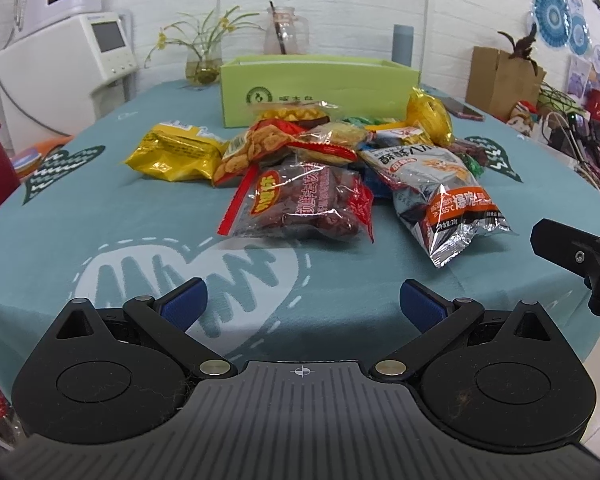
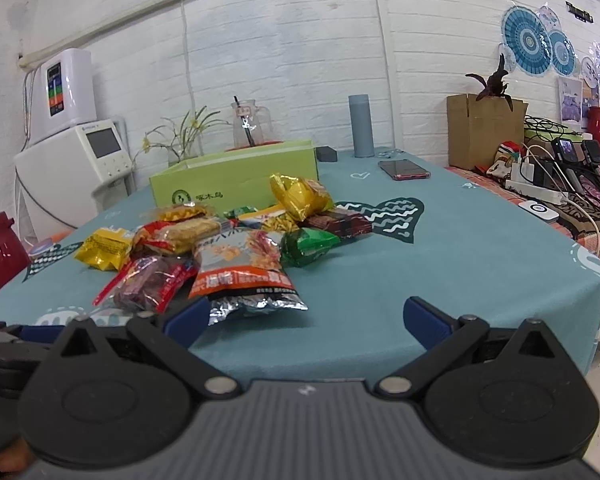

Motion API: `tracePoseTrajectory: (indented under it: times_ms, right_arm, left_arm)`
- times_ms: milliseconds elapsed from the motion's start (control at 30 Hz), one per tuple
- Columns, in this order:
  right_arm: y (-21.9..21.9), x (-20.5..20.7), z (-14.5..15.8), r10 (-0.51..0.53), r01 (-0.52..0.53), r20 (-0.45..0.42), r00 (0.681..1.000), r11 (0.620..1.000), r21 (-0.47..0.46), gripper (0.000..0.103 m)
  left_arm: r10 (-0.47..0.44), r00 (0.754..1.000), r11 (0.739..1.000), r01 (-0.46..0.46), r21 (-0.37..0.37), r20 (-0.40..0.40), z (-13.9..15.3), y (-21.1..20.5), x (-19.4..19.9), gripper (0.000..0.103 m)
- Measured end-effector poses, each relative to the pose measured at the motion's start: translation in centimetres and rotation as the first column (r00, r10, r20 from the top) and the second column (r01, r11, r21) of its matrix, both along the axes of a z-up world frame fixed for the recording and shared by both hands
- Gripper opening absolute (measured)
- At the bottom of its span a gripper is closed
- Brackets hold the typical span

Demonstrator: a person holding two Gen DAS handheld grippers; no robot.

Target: Organize snacks

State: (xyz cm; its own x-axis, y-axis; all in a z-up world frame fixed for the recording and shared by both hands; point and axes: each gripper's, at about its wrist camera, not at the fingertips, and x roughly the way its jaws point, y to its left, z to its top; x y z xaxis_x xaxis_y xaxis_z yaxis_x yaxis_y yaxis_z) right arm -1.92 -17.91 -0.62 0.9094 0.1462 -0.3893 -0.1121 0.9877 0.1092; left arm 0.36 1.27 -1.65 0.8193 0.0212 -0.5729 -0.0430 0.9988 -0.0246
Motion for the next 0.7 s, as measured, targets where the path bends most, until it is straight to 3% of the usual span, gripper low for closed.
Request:
tracePoseTrajectory:
  times_ms: [267, 400, 700]
  right_arm:
    - [-0.1, 0.3, -0.3, -0.014, 0.014, 0.012, 1.0, 1.0, 0.001, 0.103]
    - [-0.8, 2.0, -0.9, -0.085, 0.085, 0.025, 0.996, 0.996, -0.019, 0.103]
    - [-2.4, 6.3, -2.3, -0.09, 0.089, -0.038, 0.995, 0.995, -0.049, 0.103]
  left_arm:
    - [0.011, 1.0, 1.0, -0.012, -0.005, -0.007, 0.0, 0.4, 0.3, 0.092]
    - [0.029, 0.999, 1.0, -0.028, 0.004, -0.023, 0.1, 0.5, 1.1, 0.092]
    - [0.046, 0.999, 0.999, -0.046, 0.0, -0.025, 1.5, 0.8, 3.0, 0.092]
